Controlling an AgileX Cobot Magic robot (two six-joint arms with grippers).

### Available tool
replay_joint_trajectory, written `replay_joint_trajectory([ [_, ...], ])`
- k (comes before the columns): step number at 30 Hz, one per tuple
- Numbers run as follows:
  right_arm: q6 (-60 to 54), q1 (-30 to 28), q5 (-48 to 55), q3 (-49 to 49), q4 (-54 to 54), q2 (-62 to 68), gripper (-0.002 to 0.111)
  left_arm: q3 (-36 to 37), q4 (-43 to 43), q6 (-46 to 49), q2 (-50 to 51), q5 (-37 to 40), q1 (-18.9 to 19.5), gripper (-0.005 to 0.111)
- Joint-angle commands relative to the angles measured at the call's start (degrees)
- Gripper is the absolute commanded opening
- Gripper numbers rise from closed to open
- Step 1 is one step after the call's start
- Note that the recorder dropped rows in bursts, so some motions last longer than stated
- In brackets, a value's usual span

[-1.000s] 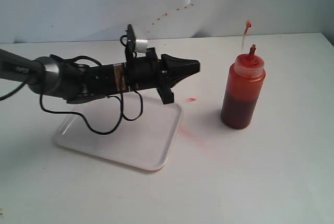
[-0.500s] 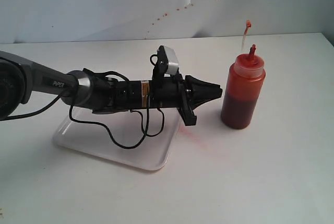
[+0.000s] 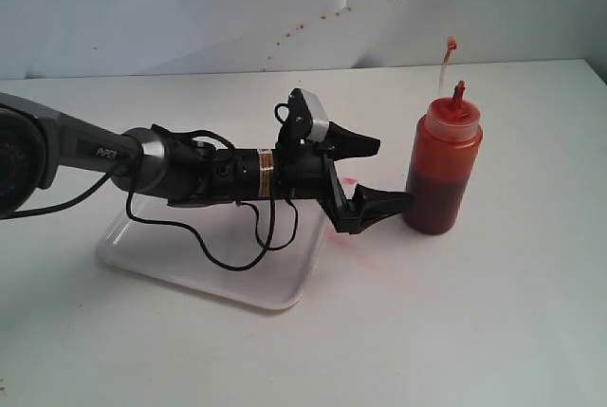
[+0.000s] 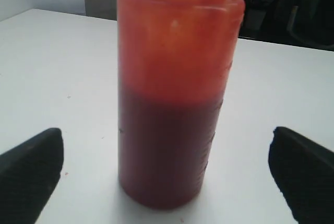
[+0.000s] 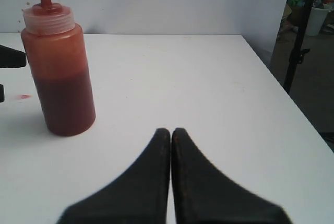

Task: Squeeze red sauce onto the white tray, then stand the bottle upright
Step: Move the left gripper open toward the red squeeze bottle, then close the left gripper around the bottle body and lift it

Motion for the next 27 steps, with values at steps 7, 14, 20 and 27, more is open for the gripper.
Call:
replay_joint_trajectory([
  [7, -0.1, 0.1, -0.5, 0.2, -0.7, -0.3, 0.001, -0.4, -6.2, -0.2, 5.4, 0.5, -2.7, 0.104],
  [14, -0.1, 0.1, -0.5, 0.2, -0.4, -0.3, 0.001, -0.4, -15.9, 0.2, 8.0, 0.5, -4.4, 0.104],
  [20, -0.1, 0.1, -0.5, 0.2, -0.4, -0.3, 0.001, -0.4, -15.9, 0.5, 8.0, 0.2, -4.9, 0.104],
  [27, -0.1, 0.1, -0.5, 0.2, -0.4, -0.3, 0.001, -0.4, -17.5, 8.8, 8.0, -7.1, -4.9, 0.104],
])
